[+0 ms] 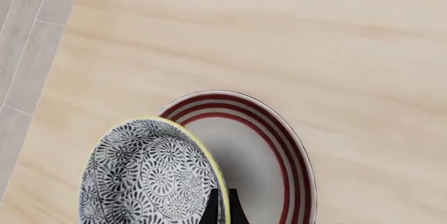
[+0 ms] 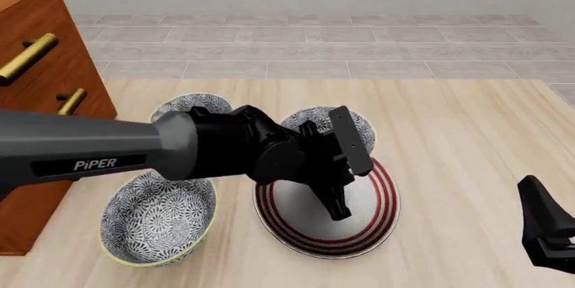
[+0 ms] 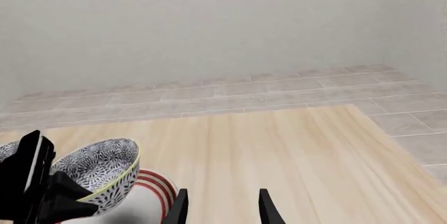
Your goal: Put the bowl at the front on the plate.
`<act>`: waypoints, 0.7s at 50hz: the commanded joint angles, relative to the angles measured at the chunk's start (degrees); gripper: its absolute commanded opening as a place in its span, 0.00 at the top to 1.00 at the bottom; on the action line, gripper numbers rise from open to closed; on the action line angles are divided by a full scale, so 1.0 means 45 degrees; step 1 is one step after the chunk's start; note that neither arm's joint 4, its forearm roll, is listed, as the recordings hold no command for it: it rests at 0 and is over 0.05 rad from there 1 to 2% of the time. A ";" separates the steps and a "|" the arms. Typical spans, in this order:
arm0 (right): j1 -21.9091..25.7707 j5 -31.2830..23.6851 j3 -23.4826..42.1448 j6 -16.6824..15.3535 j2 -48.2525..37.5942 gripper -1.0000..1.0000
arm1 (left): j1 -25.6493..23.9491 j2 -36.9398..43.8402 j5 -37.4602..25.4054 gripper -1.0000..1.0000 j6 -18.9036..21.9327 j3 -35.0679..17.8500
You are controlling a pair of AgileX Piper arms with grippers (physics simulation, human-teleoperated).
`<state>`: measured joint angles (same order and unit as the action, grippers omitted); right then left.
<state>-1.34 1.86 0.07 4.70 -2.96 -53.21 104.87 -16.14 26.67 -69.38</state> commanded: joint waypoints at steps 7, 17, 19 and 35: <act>0.0043 0.0063 -0.0001 0.0000 -0.0068 0.00 | -0.0279 -0.0295 -0.0473 1.00 -0.0125 -0.0059; 0.0068 0.0169 0.0002 0.0008 -0.0170 0.00 | -0.0513 -0.0413 -0.0851 1.00 -0.0371 -0.0044; 0.0067 0.0171 0.0000 0.0008 -0.0170 0.00 | -0.0510 -0.0381 -0.0843 1.00 -0.0380 -0.0049; 0.0067 0.0341 0.0002 0.0031 -0.0358 0.00 | -0.0800 -0.0297 -0.1051 1.00 -0.0952 -0.0049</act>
<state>-1.06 2.94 0.06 4.80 -4.07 -56.12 103.59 -20.36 23.64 -69.36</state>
